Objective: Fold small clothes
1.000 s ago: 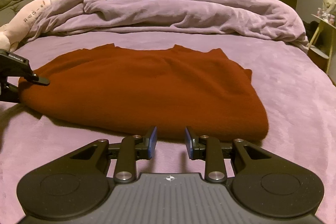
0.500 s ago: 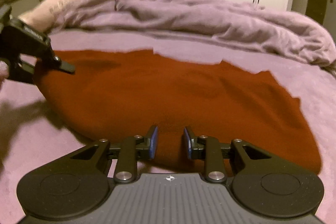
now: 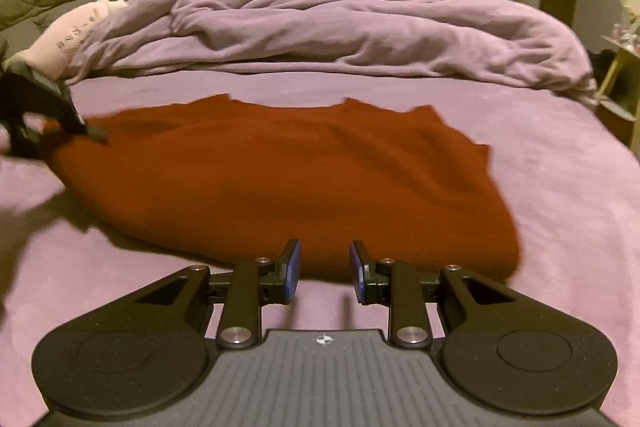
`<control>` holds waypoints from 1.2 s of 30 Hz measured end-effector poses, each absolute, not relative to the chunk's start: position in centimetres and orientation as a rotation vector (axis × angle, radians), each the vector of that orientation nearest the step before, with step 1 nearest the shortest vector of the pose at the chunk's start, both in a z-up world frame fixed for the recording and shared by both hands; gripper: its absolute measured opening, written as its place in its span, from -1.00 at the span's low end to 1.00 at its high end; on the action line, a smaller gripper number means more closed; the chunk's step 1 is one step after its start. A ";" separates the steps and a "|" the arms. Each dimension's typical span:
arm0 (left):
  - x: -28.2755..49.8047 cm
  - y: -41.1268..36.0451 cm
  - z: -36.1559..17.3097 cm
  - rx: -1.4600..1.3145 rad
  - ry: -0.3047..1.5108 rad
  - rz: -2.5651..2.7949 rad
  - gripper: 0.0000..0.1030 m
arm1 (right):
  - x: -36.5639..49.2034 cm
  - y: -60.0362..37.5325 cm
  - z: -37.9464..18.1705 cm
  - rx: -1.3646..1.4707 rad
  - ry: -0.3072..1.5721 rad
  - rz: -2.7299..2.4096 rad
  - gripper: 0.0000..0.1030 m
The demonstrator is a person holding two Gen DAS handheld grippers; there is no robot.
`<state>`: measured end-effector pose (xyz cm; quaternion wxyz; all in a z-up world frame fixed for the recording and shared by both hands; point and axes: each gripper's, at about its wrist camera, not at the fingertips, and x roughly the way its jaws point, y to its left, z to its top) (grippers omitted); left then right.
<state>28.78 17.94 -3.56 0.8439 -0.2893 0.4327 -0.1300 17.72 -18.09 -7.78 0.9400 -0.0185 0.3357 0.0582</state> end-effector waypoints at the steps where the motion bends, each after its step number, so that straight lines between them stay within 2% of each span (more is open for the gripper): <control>1: 28.8 16.5 -2.3 -0.568 0.892 -0.301 -0.59 | 17.7 -18.5 -7.9 -0.028 0.687 0.111 -0.51; 5: 29.0 9.3 1.7 -0.406 0.839 -0.425 -0.60 | 17.5 -19.9 -7.9 0.027 0.680 0.080 -0.51; 9: 29.0 2.1 1.1 -0.288 0.855 -0.522 -0.60 | 17.2 -20.6 -7.7 0.043 0.663 0.066 -0.51; 10: 29.1 0.6 0.0 -0.269 0.882 -0.523 -0.54 | 17.2 -20.7 -7.7 0.044 0.666 0.061 -0.51; 11: 29.4 -0.8 -1.6 -0.273 0.926 -0.508 -0.35 | 17.2 -20.8 -7.8 0.043 0.669 0.058 -0.51; 13: 29.5 -2.4 -4.3 -0.272 0.997 -0.452 -0.12 | 17.3 -21.1 -7.9 0.037 0.675 0.052 -0.51; 15: 28.2 -3.6 -5.1 -0.225 0.970 -0.437 -0.06 | 17.3 -21.5 -7.9 0.036 0.677 0.047 -0.51; 16: 27.3 -4.2 -4.5 -0.189 0.934 -0.452 0.11 | 17.3 -21.8 -7.9 0.039 0.678 0.044 -0.51; 17: 26.3 -4.2 -3.7 -0.177 0.908 -0.475 0.20 | 17.3 -22.1 -7.8 0.044 0.680 0.042 -0.51; 19: 24.6 -2.8 -2.0 -0.230 0.872 -0.537 0.22 | 17.4 -22.5 -7.8 0.059 0.681 0.041 -0.51; 22: 22.6 0.5 0.0 -0.279 0.794 -0.525 0.51 | 17.9 -22.8 -7.5 0.087 0.675 0.044 -0.51; 25: 22.2 3.5 0.3 -0.244 0.742 -0.393 0.55 | 18.9 -22.8 -6.4 0.134 0.643 0.074 -0.51; 33: 24.1 7.6 -4.9 -0.324 0.924 -0.199 0.54 | 22.5 -18.7 -3.2 0.149 0.566 0.251 -0.51; 35: 24.1 7.5 -5.9 -0.334 0.951 -0.212 0.55 | 23.8 -17.9 -4.3 0.149 0.629 0.280 -0.73; 36: 24.2 7.3 -6.3 -0.334 0.962 -0.216 0.55 | 24.3 -17.7 -5.0 0.139 0.666 0.279 -0.77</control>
